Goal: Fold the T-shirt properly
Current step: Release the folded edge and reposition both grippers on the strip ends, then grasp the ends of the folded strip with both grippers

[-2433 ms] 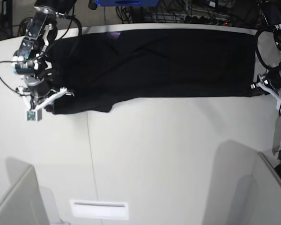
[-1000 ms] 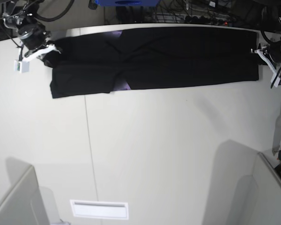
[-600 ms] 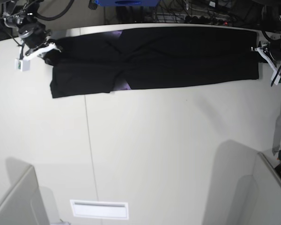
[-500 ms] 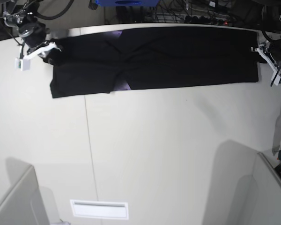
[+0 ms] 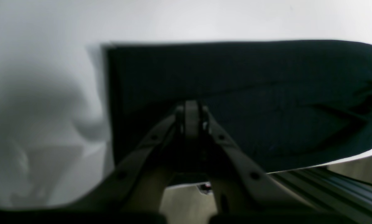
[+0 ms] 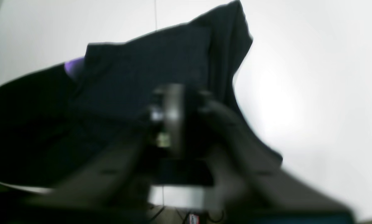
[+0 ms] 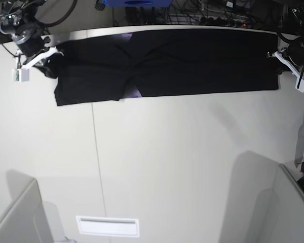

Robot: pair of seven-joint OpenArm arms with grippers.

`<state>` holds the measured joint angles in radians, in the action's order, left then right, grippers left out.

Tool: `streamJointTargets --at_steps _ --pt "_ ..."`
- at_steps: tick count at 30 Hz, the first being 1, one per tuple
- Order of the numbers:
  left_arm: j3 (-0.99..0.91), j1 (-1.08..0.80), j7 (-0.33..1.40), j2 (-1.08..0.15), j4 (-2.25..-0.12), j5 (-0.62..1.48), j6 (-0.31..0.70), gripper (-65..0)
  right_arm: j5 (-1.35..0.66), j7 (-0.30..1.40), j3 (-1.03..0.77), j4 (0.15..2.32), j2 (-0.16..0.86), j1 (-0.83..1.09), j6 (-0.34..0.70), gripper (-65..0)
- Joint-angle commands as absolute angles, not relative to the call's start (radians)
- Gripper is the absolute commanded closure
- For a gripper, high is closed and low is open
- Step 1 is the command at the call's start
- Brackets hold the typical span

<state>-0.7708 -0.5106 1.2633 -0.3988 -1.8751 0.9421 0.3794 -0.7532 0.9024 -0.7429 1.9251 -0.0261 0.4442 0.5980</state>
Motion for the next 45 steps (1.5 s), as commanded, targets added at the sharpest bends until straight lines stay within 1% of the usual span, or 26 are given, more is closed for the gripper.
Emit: streamJointTargets --at_steps 1,5,8,10,13,17,20,22,25,28,30,33,36,39,42,45 --pt "-0.762 -0.501 1.247 -0.401 -1.874 0.886 0.378 0.0 -0.765 0.926 -0.746 1.92 -0.019 0.435 0.61 0.0" --pt "-0.664 -0.458 1.23 -0.344 -1.833 0.639 0.384 0.0 -0.759 0.993 -0.745 1.851 -0.013 0.39 0.608 0.0" --pt "-0.587 -0.453 1.125 -0.314 -1.77 0.47 0.384 0.0 -0.748 1.001 -0.743 1.787 -0.01 0.367 0.608 0.0" --pt "-0.553 -0.443 1.075 -0.312 -1.722 0.404 0.384 0.0 -0.697 1.001 -0.743 1.758 -0.01 0.349 0.611 0.0" --pt "-0.545 -0.426 1.066 -0.312 -1.652 0.403 0.384 0.0 -0.611 0.993 -0.696 1.75 -0.012 0.337 0.615 0.0" --pt "-0.545 -0.421 1.066 -0.317 -1.638 0.421 0.384 0.0 -0.595 0.967 -0.713 1.794 -0.027 0.34 0.608 0.0" --pt "-0.552 -0.432 1.069 -0.317 -1.689 0.458 0.384 0.0 -0.591 0.96 -0.707 1.893 -0.041 0.372 0.608 0.0" --pt "-0.595 -0.449 1.125 -0.317 -1.756 0.501 0.384 0.0 -0.591 0.966 -0.704 1.949 -0.041 0.377 0.608 0.0" --pt "-0.674 -0.45 1.187 -0.315 -1.839 0.565 0.384 0.0 -0.59 0.967 -0.673 1.951 -0.03 0.355 0.61 0.0" --pt "-0.694 -0.438 1.191 -0.315 -1.84 0.57 0.378 0.0 -0.59 0.969 -0.598 1.893 -0.005 0.346 0.607 0.0" --pt "-0.694 -0.421 1.198 -0.314 -1.822 0.549 0.378 0.0 -0.59 0.96 -0.567 1.814 -0.004 0.325 0.607 0.0" --pt "-0.676 -0.41 1.19 -0.314 -1.747 0.499 0.378 0.0 -0.567 0.957 -0.572 1.696 -0.004 0.285 0.607 0.0" --pt "-0.621 -0.369 1.188 -0.317 -1.649 0.437 0.383 0.0 -0.478 0.914 -0.579 1.63 -0.004 0.251 0.607 0.0" --pt "-0.588 -0.326 1.119 -0.317 -1.54 0.372 0.383 0.0 -0.398 0.865 -0.578 1.592 -0.01 0.211 0.607 0.0" --pt "-0.558 -0.262 1.055 -0.318 -1.463 0.331 0.38 0.0 -0.357 0.851 -0.584 1.512 -0.007 0.147 0.607 0.0" --pt "-0.55 -0.176 1.061 -0.318 -1.425 0.325 0.38 0.0 -0.355 0.819 -0.587 1.435 -0.004 0.085 0.605 0.0"
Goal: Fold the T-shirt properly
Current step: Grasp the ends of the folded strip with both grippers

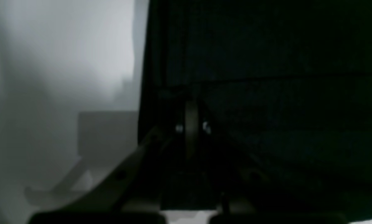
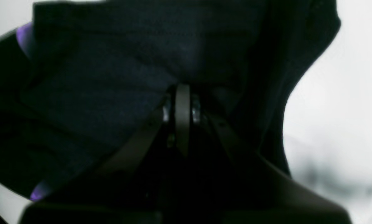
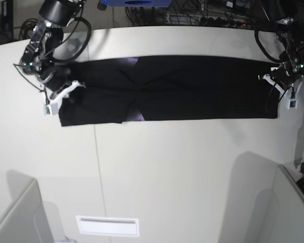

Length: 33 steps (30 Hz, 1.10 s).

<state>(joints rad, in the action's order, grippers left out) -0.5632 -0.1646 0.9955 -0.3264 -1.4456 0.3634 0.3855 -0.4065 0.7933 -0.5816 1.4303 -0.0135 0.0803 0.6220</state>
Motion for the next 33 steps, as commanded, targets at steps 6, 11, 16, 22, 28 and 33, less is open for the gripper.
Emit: streamJointTargets --at_steps 6,11,16,22,28,33 --pt "-0.51 -0.01 1.142 -0.317 -1.422 0.323 0.378 0.0 -0.351 0.803 -0.627 1.386 -0.013 -0.007 0.556 0.0" --pt "-0.512 0.041 1.21 -0.318 -1.472 0.332 0.38 0.0 -0.355 0.812 -0.622 1.454 -0.013 -0.016 0.535 0.0" --pt "-0.615 0.041 1.287 -0.318 -1.615 0.344 0.387 0.0 -0.357 0.881 -0.628 1.57 -0.042 -0.01 0.536 0.0" --pt "-0.777 -0.012 1.319 -0.341 -1.713 0.539 0.473 0.0 -0.392 1.02 -0.621 1.851 -0.111 0.036 0.61 0.0" --pt "-0.805 -0.053 1.291 -0.364 -1.612 0.595 0.475 -21.1 -0.521 1.079 -0.619 1.96 -0.117 0.114 0.615 0.0" --pt "-0.803 -0.056 1.152 -0.358 -1.484 0.596 0.476 -63.7 -0.572 1.079 -0.618 1.959 -0.114 0.145 0.615 0.0"
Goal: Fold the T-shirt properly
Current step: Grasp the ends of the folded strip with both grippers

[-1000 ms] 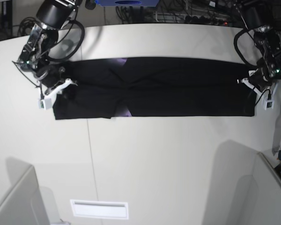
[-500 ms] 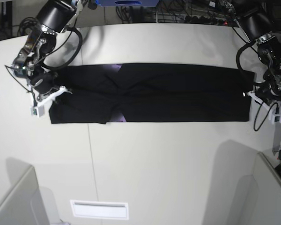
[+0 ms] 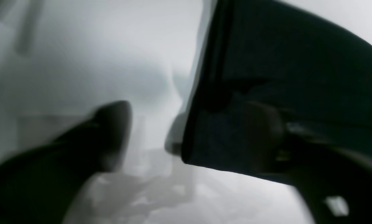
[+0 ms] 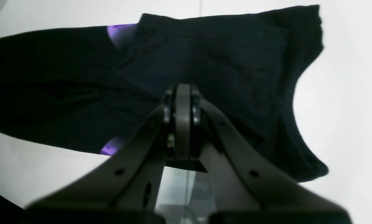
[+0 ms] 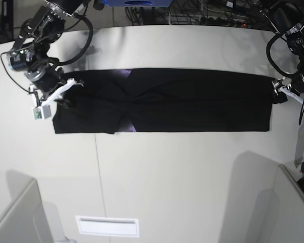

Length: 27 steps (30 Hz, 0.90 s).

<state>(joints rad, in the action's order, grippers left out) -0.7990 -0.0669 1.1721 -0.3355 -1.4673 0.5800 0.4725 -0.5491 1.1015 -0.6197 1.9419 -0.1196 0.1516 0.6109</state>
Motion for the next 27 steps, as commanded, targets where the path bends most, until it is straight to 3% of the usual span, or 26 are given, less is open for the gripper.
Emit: streamJointTargets --at_steps 1,12,13,17,22,27 --pt "-0.789 -0.051 1.15 -0.358 -1.465 0.596 0.476 -65.0 -0.572 1.079 -0.618 1.959 -0.113 0.147 0.615 0.0" --pt "-0.665 0.013 1.147 -0.355 -1.354 0.588 0.472 -65.0 -0.572 1.079 -0.618 1.957 -0.113 0.148 0.615 0.0" --pt "-0.661 0.018 1.147 -0.355 -1.333 0.588 0.473 -62.9 -0.572 1.079 -0.618 1.957 -0.113 0.15 0.615 0.0" --pt "-0.659 0.024 1.145 -0.36 -1.262 0.588 0.475 -39.8 -0.572 1.078 -0.619 1.96 -0.113 0.166 0.615 0.0" --pt "-0.667 0.028 1.139 -0.363 -1.224 0.588 0.475 0.0 -0.572 1.078 -0.621 1.96 -0.113 0.17 0.618 0.0" --pt "-0.654 0.016 0.981 -0.407 -1.224 0.587 0.47 0.0 -0.575 1.078 -0.619 1.96 -0.113 0.18 0.619 0.0"
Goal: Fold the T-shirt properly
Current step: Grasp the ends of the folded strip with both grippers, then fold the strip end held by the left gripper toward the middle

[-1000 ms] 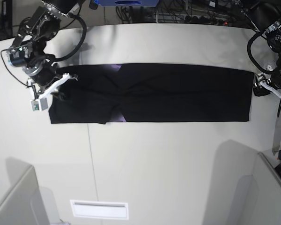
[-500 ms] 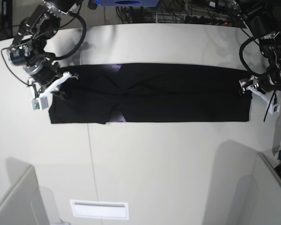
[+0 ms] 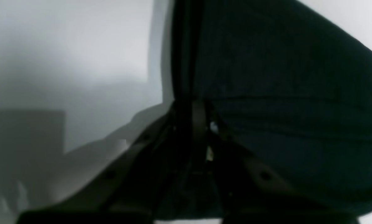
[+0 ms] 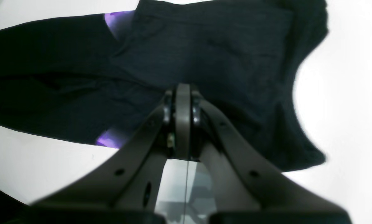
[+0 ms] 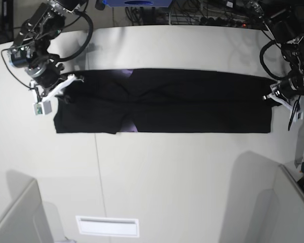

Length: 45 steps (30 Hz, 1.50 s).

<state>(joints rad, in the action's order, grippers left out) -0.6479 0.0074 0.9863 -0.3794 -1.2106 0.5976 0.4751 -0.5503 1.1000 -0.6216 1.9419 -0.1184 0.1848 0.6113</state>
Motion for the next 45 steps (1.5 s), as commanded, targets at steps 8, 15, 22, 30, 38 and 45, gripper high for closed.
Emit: streamJointTargets --at_steps 8,15,22,30,38,45 --pt "-0.621 -0.13 0.98 -0.41 -1.527 0.587 0.469 0.0 -0.575 1.078 -0.619 1.96 -0.113 0.182 0.619 0.0" --pt "-0.539 -0.223 0.984 -0.269 -1.856 0.587 0.441 0.0 -0.575 1.078 -0.618 1.959 -0.113 0.179 0.619 0.0" --pt "-0.226 -0.186 0.984 -0.203 -1.908 0.591 0.26 0.0 -0.575 1.078 -0.619 1.957 -0.113 0.182 0.619 0.0" --pt "-0.015 -0.127 0.984 -0.163 -1.897 0.588 0.14 0.0 -0.573 1.078 -0.627 1.957 -0.113 0.182 0.619 0.0" --pt "0.05 -0.102 0.984 -0.163 -1.819 0.593 0.139 0.0 -0.572 1.078 -0.628 1.957 -0.113 0.182 0.619 0.0" --pt "0.048 -0.104 0.984 -0.163 -1.814 0.591 0.139 0.0 -0.572 1.078 -0.628 1.956 -0.111 0.179 0.618 0.0"
